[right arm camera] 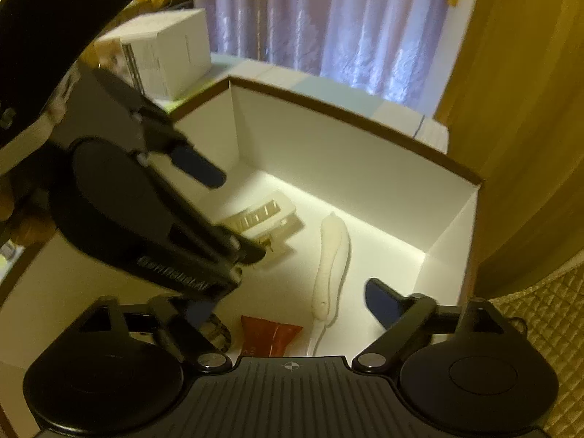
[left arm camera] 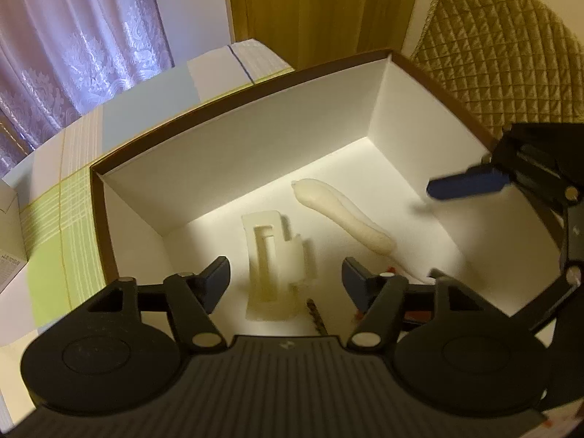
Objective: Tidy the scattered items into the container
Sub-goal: 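Open both tools to drop the white holder and wand into the box, then withdraw both tools from the box back toward the remaining items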
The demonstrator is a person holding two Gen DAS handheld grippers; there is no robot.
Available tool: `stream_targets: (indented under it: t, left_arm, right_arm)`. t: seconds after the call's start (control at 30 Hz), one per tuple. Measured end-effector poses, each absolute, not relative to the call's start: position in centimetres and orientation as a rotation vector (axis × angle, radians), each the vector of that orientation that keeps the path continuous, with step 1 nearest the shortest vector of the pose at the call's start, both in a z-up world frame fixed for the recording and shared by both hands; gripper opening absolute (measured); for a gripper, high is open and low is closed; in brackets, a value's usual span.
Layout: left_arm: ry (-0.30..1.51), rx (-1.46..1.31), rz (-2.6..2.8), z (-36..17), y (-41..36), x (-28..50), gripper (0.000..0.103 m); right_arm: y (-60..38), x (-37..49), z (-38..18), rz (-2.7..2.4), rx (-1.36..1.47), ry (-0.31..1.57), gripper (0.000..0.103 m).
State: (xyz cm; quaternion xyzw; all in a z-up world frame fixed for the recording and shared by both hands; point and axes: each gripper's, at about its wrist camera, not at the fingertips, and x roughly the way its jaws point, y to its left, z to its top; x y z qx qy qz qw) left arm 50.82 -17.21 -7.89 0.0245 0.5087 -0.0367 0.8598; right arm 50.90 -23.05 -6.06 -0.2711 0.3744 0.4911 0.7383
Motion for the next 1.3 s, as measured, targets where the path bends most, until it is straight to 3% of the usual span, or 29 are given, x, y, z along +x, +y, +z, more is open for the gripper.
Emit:
stream_targets:
  t: [0.1,0.5,1.3]
  left_arm:
    - [1.048,0.043,-0.078,-6.8,-17.5,49.6,0.077]
    - [0.985,0.020,-0.067,-2.6,-18.6,45.8,0.086]
    - [0.937,-0.048,-0.089,2.4,-19.9,31.3,0.091]
  right_arm:
    - [-23.8,50.3,-5.2,1.085,-0.553,0.821,0.097]
    - [-27.1,46.8,-1.8,1.085,-0.439,0.834,0.101]
    - [-34.5,37.7,3.1,0.951,-0.288,0.813,0.101]
